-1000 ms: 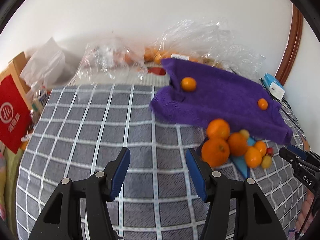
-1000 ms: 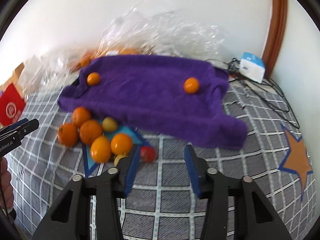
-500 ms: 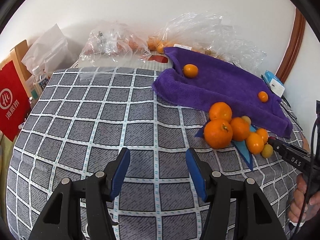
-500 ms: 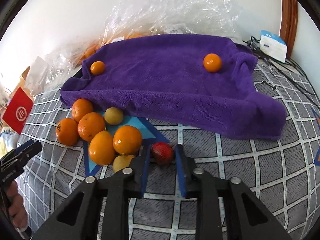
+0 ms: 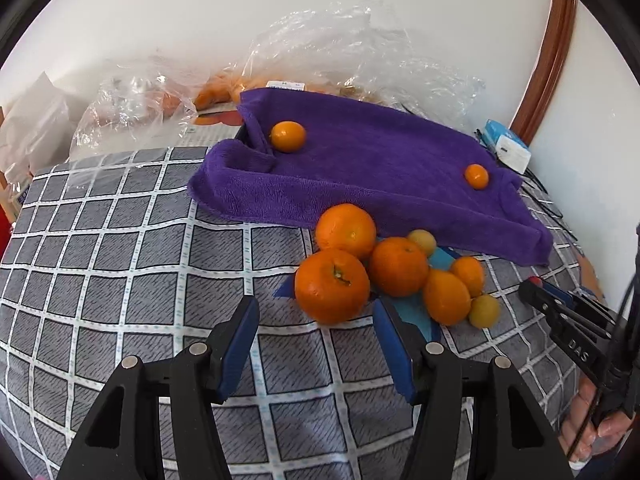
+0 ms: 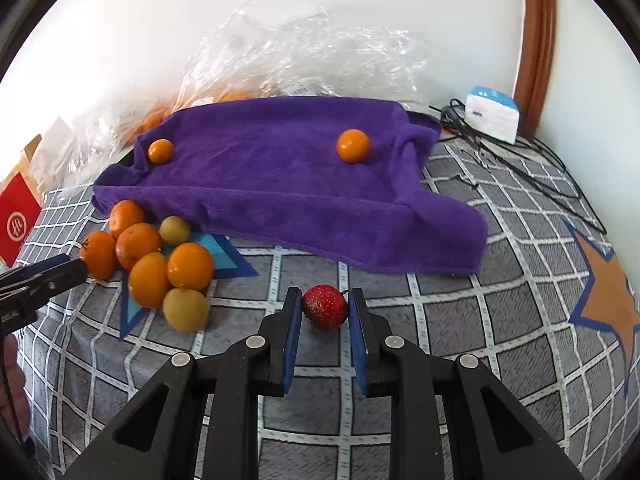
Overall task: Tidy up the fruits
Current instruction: 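Grasp a large orange with the left tool while the right tool grasps the red strawberry, then carry the large orange over the towel while the right tool carries the strawberry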
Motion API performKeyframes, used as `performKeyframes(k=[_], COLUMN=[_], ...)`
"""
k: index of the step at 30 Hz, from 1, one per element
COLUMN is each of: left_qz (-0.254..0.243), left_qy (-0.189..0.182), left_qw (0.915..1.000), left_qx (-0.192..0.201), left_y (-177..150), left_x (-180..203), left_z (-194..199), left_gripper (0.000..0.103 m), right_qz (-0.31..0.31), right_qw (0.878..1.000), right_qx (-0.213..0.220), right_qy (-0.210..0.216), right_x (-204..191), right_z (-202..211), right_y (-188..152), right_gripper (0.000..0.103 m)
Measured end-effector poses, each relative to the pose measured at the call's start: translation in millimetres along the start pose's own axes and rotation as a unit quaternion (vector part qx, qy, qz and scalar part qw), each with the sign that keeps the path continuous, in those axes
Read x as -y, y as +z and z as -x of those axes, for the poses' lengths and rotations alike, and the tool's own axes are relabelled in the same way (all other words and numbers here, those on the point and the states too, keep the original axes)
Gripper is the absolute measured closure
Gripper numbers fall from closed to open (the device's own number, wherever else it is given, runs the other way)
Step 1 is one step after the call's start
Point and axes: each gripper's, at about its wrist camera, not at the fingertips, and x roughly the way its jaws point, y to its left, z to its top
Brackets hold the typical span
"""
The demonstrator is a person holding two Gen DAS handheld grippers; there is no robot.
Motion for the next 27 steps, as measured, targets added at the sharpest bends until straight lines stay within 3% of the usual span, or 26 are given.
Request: performKeyframes(k=[7,10,16,23,27], left_qz=[0.015,0.013,0.010,0.039,0.051], left_qy=[-0.007,-0.031,-0.026,-0.011,-0.011], left_qw=[0.9998,0.9993,0.9992,0.9954,0.9940], left_qx=[0.010,0.013,0.029,0.086,0.096], left_y=[0,1,-1,-2,-2], left_x=[1,-1,-1,-11,-17], left_z=[-15,-14,-9,12,16], left_gripper=[0.047,0.063,0.063,0.063,0.063], right_qz=[-0.026,-0.026,-0.015,-0.019,-0.013], right_qw=[0.999,0.999,0.999,0.999,0.999], right_qx=[-0.005,0.003,0.003,0.006,0.008], right_qy=[0.039,0.042,0.044,0.037,0.036], right_x=[12,12,7,8,5], right_z=[-2,0,0,1,2], right_y=[-2,-3,-3,-4,-4], right_gripper=[0.080,0.080,0.080,0.080,0.080])
